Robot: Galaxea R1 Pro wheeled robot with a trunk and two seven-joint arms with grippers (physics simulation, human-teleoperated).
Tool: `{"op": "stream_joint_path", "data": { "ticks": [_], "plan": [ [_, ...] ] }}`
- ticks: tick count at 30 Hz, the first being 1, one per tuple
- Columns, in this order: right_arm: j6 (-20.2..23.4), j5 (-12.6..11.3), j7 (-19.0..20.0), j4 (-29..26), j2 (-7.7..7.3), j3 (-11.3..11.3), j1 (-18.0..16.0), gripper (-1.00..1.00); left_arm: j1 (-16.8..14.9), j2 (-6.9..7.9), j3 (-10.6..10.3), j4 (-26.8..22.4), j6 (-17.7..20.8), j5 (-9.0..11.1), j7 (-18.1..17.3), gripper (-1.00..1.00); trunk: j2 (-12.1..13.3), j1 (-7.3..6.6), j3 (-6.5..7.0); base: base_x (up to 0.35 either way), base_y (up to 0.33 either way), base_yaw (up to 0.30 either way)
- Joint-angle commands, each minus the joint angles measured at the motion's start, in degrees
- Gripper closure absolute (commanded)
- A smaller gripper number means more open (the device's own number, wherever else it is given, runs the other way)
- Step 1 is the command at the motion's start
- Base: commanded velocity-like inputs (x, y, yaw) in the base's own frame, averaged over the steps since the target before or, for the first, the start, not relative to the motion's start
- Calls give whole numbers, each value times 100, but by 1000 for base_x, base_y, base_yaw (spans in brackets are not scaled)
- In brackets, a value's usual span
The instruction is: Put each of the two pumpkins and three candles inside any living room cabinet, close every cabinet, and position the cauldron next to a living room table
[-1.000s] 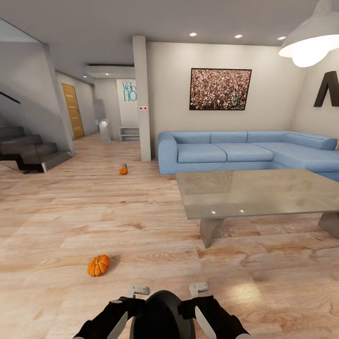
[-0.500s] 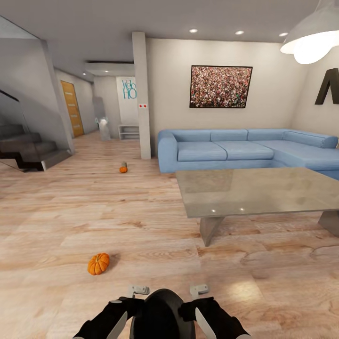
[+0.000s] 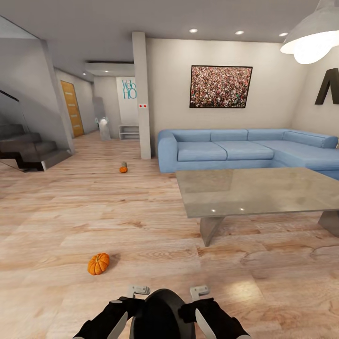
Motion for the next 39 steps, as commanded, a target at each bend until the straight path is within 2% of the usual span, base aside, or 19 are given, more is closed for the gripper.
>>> {"op": "stream_joint_path", "data": {
  "ticks": [1, 6, 16, 20, 28, 32, 34, 39],
  "plan": [
    [21, -62, -54, -2, 0, 26, -3, -100, -3, 5, -32, -9, 26, 53, 17, -100, -2, -1, -6, 0, 0, 0],
    [16, -66, -54, 13, 0, 27, -3, -100, -3, 7, -33, -9, 26, 51, 17, -100, -9, 12, -117, 0, 0, 0],
    [15, -68, -54, 32, 0, 27, -3, -100, 1, 5, -33, -9, 26, 42, 0, -100, -9, 12, -117, 0, 0, 0],
    [16, -68, -54, 33, 0, 27, -3, -100, 3, 5, -37, -9, 26, 37, -1, -100, -15, 22, -205, 0, 0, 0],
    [15, -68, -54, 33, 0, 27, -3, -100, 5, 5, -40, -9, 18, 37, -1, -100, -15, 22, -205, 0, 0, 0],
    [15, -67, -57, 12, 0, 27, -3, -100, 6, 5, -42, -9, 18, 35, -1, -100, -20, 32, -294, 0, 0, 0],
    [18, -67, -60, -27, 0, 27, -14, -100, 6, 5, -42, -9, 18, 38, -1, -100, -20, 32, -294, 0, 0, 0],
    [31, -68, -64, -59, 0, 27, -167, -100, 6, 5, -42, -9, -63, 41, -1, -100, -20, 32, -294, 0, 0, 0]
  ]
}}
